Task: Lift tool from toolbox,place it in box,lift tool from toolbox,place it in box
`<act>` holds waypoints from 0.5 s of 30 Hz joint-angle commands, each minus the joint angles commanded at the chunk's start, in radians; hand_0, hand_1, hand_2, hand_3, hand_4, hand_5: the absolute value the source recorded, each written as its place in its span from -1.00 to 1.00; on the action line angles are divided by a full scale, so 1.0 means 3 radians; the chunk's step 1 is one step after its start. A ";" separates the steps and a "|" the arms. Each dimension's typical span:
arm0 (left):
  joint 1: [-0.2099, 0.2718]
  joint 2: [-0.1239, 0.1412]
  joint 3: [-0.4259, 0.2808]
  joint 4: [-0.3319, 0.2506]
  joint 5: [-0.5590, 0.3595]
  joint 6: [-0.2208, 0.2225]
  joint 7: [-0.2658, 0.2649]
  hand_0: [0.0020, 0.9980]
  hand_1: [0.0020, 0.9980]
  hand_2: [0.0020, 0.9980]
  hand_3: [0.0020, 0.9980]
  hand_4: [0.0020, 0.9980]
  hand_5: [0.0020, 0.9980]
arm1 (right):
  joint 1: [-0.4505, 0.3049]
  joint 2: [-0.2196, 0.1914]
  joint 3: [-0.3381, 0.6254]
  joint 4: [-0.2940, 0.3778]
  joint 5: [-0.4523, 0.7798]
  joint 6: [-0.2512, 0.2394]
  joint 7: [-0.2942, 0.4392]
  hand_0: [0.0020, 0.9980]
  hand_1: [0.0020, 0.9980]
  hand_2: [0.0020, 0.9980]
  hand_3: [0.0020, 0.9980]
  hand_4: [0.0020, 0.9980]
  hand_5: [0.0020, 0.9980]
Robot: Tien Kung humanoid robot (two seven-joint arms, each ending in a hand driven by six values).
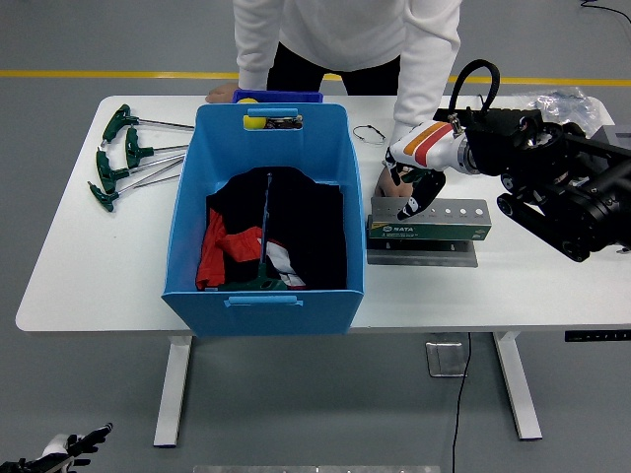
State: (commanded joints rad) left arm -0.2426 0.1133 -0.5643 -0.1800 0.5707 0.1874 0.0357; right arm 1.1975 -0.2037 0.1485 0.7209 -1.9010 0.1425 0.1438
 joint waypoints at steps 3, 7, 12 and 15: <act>-0.0003 0.0001 0.0021 0.0000 -0.0013 0.0000 -0.0001 0.74 0.60 0.56 0.23 0.45 0.14 | -0.0016 0.0011 -0.0015 -0.0036 -0.0019 0.0002 0.0003 0.75 0.23 0.35 0.07 1.00 0.05; -0.0008 0.0001 0.0042 0.0000 -0.0021 0.0000 -0.0002 0.75 0.59 0.56 0.23 0.45 0.13 | -0.0029 0.0035 -0.0031 -0.0103 -0.0069 0.0010 0.0006 0.76 0.23 0.34 0.06 1.00 0.05; -0.0009 0.0005 0.0067 0.0000 -0.0040 0.0004 -0.0009 0.75 0.59 0.56 0.22 0.45 0.12 | -0.0032 0.0055 -0.0048 -0.0153 -0.0121 0.0024 0.0006 0.75 0.20 0.32 0.03 1.00 0.05; -0.0009 0.0007 0.0072 0.0000 -0.0037 0.0006 -0.0009 0.75 0.59 0.56 0.22 0.45 0.12 | -0.0029 0.0063 -0.0053 -0.0165 -0.0140 0.0030 0.0006 0.75 0.20 0.32 0.03 1.00 0.05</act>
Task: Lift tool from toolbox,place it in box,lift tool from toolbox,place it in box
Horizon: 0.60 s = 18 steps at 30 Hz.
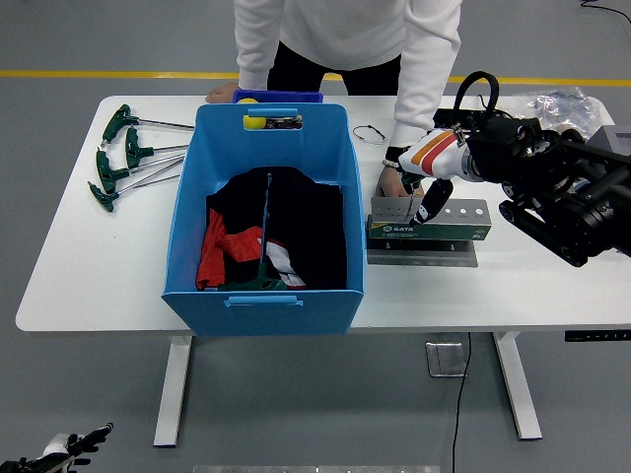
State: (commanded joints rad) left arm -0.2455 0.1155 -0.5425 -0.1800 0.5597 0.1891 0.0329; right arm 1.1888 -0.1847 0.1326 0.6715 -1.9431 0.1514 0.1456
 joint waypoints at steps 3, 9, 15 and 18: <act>-0.0001 0.0002 0.0007 0.0000 -0.0001 0.0002 -0.0002 0.75 0.60 0.56 0.22 0.44 0.12 | 0.0002 0.0004 -0.0011 -0.0002 -0.0017 0.0008 0.0000 0.74 0.14 0.28 0.01 1.00 0.04; -0.0001 0.0007 0.0033 0.0000 -0.0017 0.0007 -0.0009 0.75 0.59 0.56 0.22 0.44 0.12 | 0.0007 0.0016 -0.0031 0.0005 -0.0061 0.0025 -0.0006 0.72 0.03 0.18 -0.03 1.00 0.03; -0.0017 0.0012 0.0082 0.0000 -0.0070 0.0015 -0.0024 0.75 0.59 0.56 0.22 0.45 0.12 | 0.0029 0.0011 -0.0045 0.0011 -0.0106 0.0032 -0.0005 0.69 -0.08 0.06 -0.09 1.00 0.03; -0.0026 0.0013 0.0093 0.0000 -0.0087 0.0020 -0.0030 0.75 0.59 0.56 0.22 0.45 0.12 | 0.0032 0.0004 -0.0044 0.0007 -0.0129 0.0035 -0.0004 0.69 -0.08 0.06 -0.09 1.00 0.03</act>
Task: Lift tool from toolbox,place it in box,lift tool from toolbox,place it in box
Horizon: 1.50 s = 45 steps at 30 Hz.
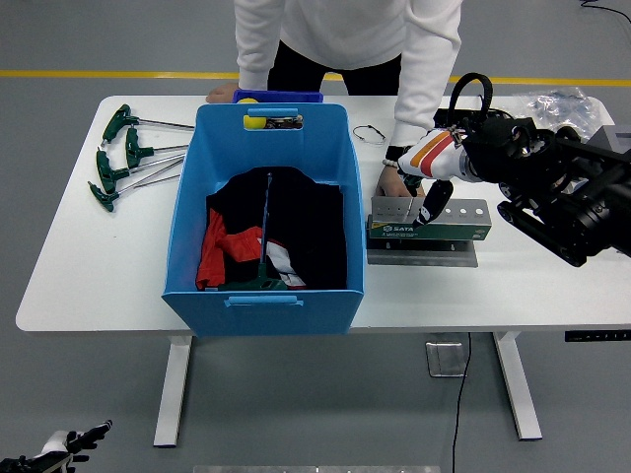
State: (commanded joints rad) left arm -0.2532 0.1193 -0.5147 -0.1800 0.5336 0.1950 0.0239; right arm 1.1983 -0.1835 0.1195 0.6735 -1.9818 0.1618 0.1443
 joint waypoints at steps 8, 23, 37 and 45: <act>-0.0010 0.0001 0.0040 0.0000 -0.0049 0.0006 -0.0012 0.75 0.59 0.56 0.22 0.44 0.12 | -0.0006 -0.0018 -0.0007 -0.0002 -0.0025 0.0013 0.0003 0.64 -0.16 -0.03 -0.14 1.00 0.04; -0.0008 0.0004 0.0064 0.0000 -0.0077 0.0008 -0.0020 0.76 0.60 0.56 0.21 0.44 0.11 | -0.0001 -0.0049 -0.0017 0.0010 -0.0067 0.0033 0.0020 0.39 -0.41 -0.36 -0.34 0.95 0.13; -0.0002 0.0000 0.0029 0.0000 -0.0048 0.0006 -0.0014 0.76 0.60 0.56 0.21 0.44 0.11 | -0.0002 -0.0067 -0.0006 0.0023 -0.0060 -0.0047 0.0051 -0.30 -0.61 -0.55 -0.52 0.86 0.23; 0.0011 -0.0004 -0.0023 0.0000 0.0003 0.0002 -0.0002 0.76 0.60 0.56 0.20 0.44 0.11 | -0.0011 -0.0098 0.0045 0.0029 0.0011 -0.0204 0.0079 -0.66 -0.79 -0.68 -0.68 0.80 0.25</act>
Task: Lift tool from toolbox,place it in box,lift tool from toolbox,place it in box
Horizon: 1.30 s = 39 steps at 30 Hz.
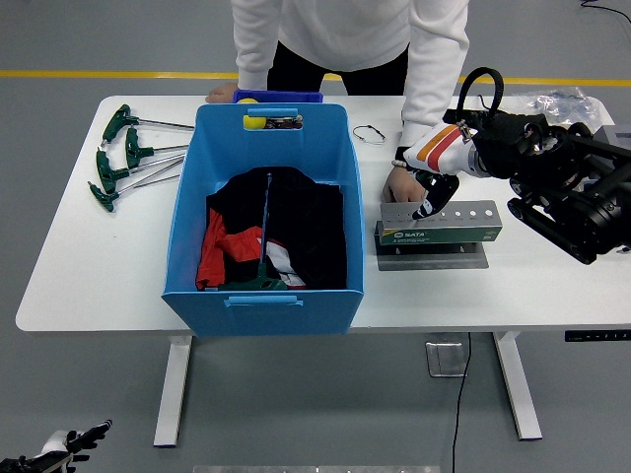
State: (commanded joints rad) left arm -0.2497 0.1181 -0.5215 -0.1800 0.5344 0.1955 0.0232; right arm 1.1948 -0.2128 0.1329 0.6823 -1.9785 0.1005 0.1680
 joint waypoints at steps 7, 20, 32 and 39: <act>0.0015 -0.0004 -0.0057 0.0000 0.0058 -0.0003 0.0014 0.76 0.59 0.56 0.20 0.44 0.10 | -0.0016 -0.0026 0.0050 0.0008 0.0071 -0.0076 -0.0009 -0.79 -0.89 -0.78 -0.76 0.66 0.20; 0.0069 -0.0014 -0.0178 0.0000 0.0186 -0.0010 0.0047 0.76 0.59 0.56 0.20 0.43 0.10 | -0.0044 -0.0108 0.0336 0.0119 0.0139 -0.0142 -0.0028 -0.94 -1.00 -0.90 -0.85 0.51 0.20; 0.0090 -0.0007 -0.0202 0.0000 0.0213 -0.0021 0.0056 0.75 0.59 0.56 0.20 0.43 0.10 | -0.0006 -0.0231 0.0506 0.0354 0.0240 -0.0035 -0.0058 -1.00 -1.00 -0.97 -0.89 0.61 0.28; 0.0090 -0.0006 -0.0239 0.0000 0.0232 -0.0021 0.0058 0.75 0.59 0.56 0.20 0.43 0.10 | 0.0003 -0.0320 0.0687 0.0556 0.0332 0.0033 -0.0085 -1.00 -1.00 -0.98 -0.89 0.61 0.30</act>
State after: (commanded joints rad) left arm -0.2226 0.1163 -0.5931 -0.1800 0.6038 0.1891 0.0405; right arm 1.1956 -0.3087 0.3390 0.8491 -1.8789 0.1104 0.1425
